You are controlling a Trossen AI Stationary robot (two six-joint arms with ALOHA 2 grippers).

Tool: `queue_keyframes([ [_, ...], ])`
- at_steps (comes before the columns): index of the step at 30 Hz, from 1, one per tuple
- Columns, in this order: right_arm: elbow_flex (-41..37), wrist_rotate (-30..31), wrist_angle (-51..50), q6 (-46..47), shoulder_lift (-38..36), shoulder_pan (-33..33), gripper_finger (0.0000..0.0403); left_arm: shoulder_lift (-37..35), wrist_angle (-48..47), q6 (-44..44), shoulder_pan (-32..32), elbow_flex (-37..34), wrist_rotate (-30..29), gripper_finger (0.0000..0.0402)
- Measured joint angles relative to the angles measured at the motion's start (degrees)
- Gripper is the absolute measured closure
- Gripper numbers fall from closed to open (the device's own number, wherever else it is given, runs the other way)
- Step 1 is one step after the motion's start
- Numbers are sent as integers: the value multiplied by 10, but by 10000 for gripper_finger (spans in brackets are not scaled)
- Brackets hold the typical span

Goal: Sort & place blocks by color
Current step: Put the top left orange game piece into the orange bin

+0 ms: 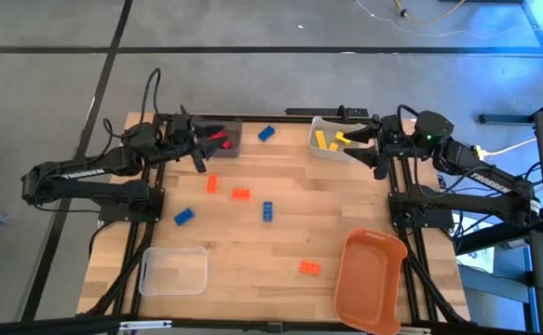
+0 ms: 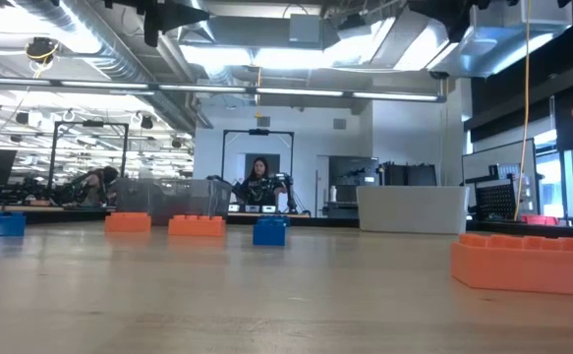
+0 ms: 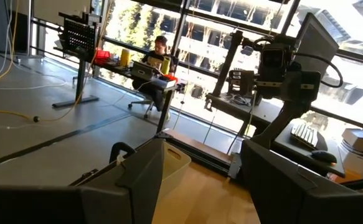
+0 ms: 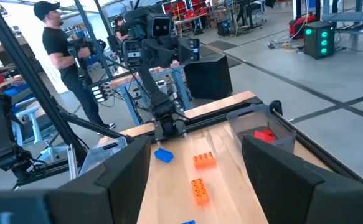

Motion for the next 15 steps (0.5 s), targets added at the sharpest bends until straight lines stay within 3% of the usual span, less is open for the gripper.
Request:
queue_keyframes([
  [11, 0, 0, -1, -2, 0, 0, 148, 0, -4, -7, 0, 0, -4, 198],
  [15, 0, 0, -1, -2, 0, 0, 148, 1, -81, -88, 1, 0, -67, 198],
])
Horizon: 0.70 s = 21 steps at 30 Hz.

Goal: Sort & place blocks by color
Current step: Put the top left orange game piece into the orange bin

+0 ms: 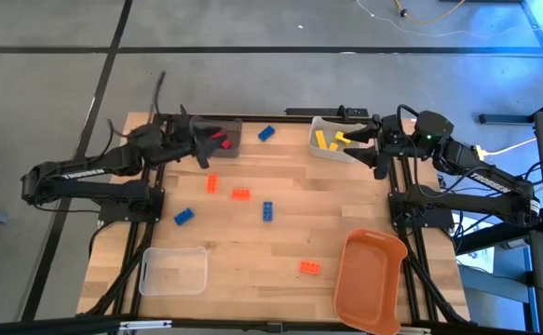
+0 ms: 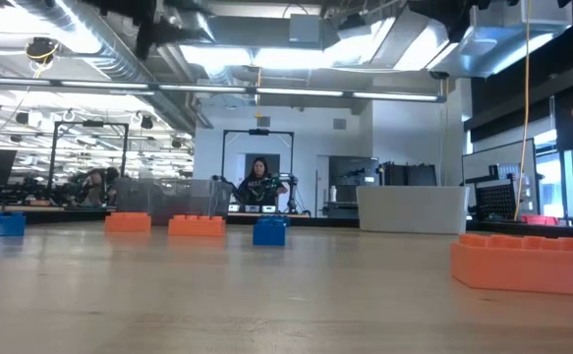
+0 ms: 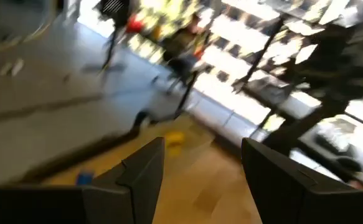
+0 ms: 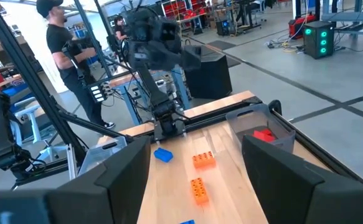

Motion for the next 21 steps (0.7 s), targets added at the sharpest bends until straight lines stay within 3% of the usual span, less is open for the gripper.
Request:
queue_keyframes([
  [3, 0, 0, 0, 0, 0, 0, 148, 13, -120, -84, 7, 0, -35, 198],
  [7, 0, 7, 0, 0, 0, 0, 148, 46, -298, -223, 6, 0, -36, 198],
  [11, 0, 19, 0, 0, 0, 0, 148, 107, -426, -301, -14, 0, -41, 198],
  [21, 0, 19, -5, 0, 0, 0, 148, 242, -394, -373, -49, -26, -52, 198],
])
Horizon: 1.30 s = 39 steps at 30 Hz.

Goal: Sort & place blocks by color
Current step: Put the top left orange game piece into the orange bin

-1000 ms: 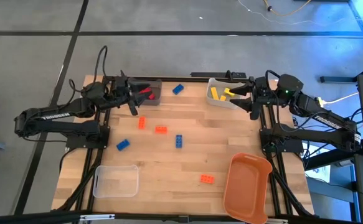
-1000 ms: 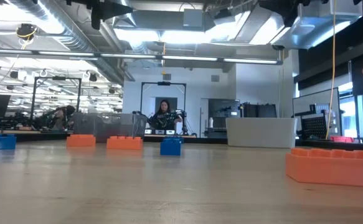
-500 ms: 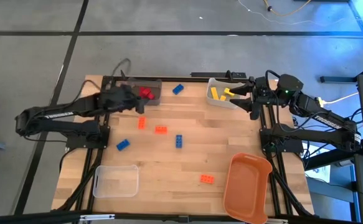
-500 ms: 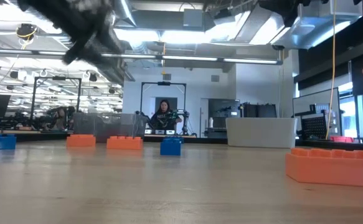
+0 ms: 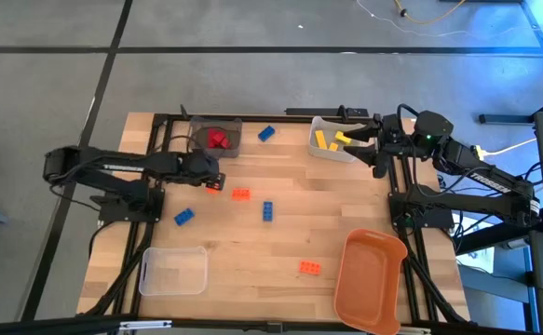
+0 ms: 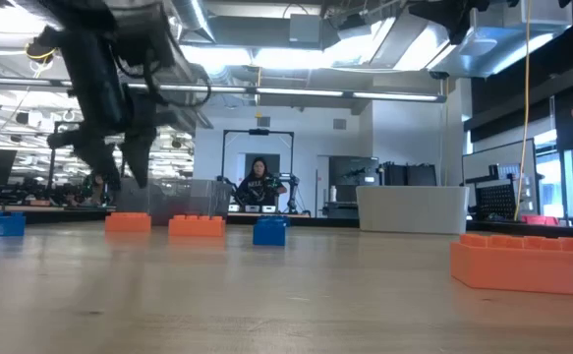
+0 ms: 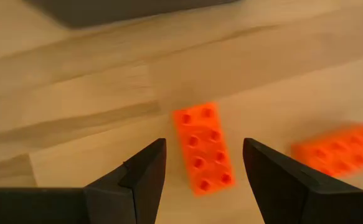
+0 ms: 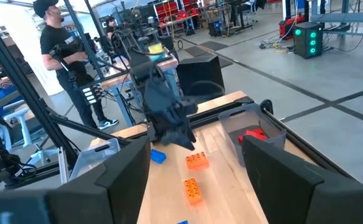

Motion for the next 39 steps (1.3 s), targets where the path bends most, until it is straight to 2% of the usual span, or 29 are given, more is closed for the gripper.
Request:
queue_keyframes([
  [9, 0, 0, -4, 0, 0, 0, 148, 30, 113, -44, 0, -50, -4, 198],
  [18, 0, 1, -4, 0, 0, 0, 148, 32, 115, -52, 0, -64, -9, 198],
  [27, 0, 1, -4, 1, 0, 0, 148, 89, 169, -60, -2, -67, -6, 198],
  [34, 0, 1, -4, 2, 0, 0, 148, 115, 164, -56, -2, -65, 1, 198],
  [37, 0, 1, -4, 2, 0, 0, 148, 112, 161, -38, -4, -65, 0, 207],
  [39, 0, 1, -4, 2, 0, 0, 148, 107, 155, -27, -4, -66, 3, 228],
])
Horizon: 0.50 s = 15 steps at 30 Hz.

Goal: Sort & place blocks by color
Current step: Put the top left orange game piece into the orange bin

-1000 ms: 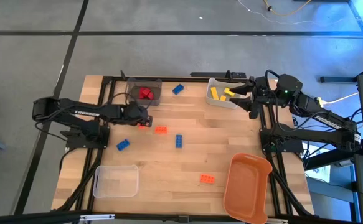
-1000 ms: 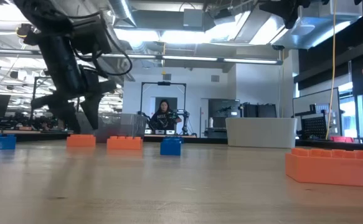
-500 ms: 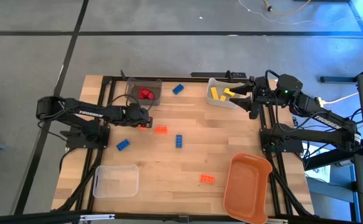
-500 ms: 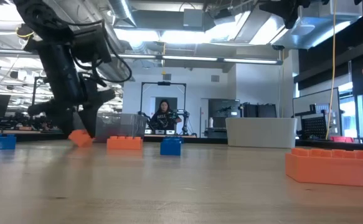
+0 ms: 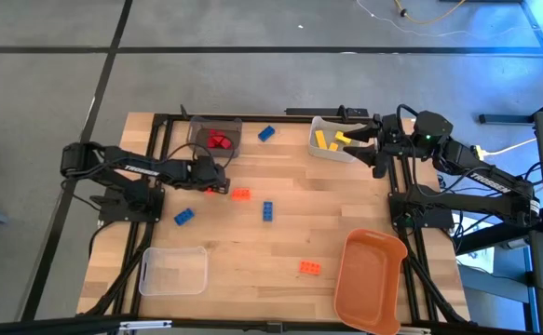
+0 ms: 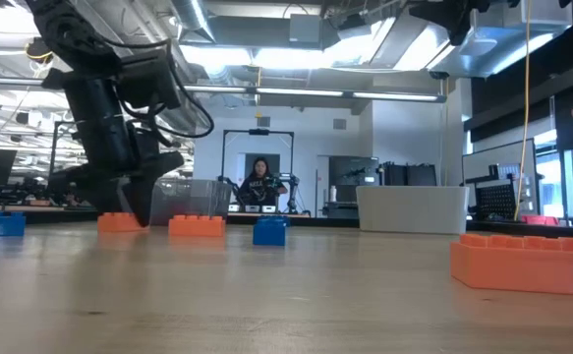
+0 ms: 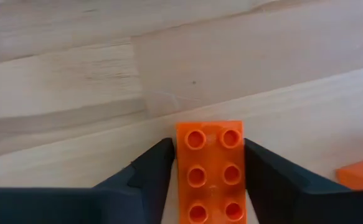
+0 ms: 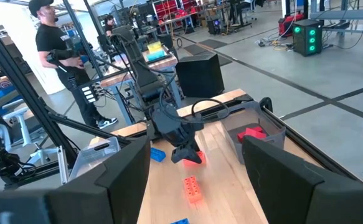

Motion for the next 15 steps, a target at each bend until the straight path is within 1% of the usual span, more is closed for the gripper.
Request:
queue_keyframes([
  [3, 0, 0, 0, 0, 0, 0, 148, -16, -6, 28, 0, -1, 11, 270],
  [6, 0, 0, 0, 0, 0, 0, 148, -56, -15, 65, 0, -2, 25, 274],
  [8, 0, 0, 0, -1, 0, 0, 148, -98, -12, 101, 1, 4, 28, 274],
  [11, 0, 0, 0, -1, 0, 0, 148, -171, -5, 188, 1, 28, 33, 274],
  [13, 0, 6, 0, -1, 0, 0, 148, -221, 25, 259, 1, 48, 46, 274],
  [15, 0, 18, 0, -2, 0, 0, 148, -265, 77, 334, 1, 70, 69, 274],
])
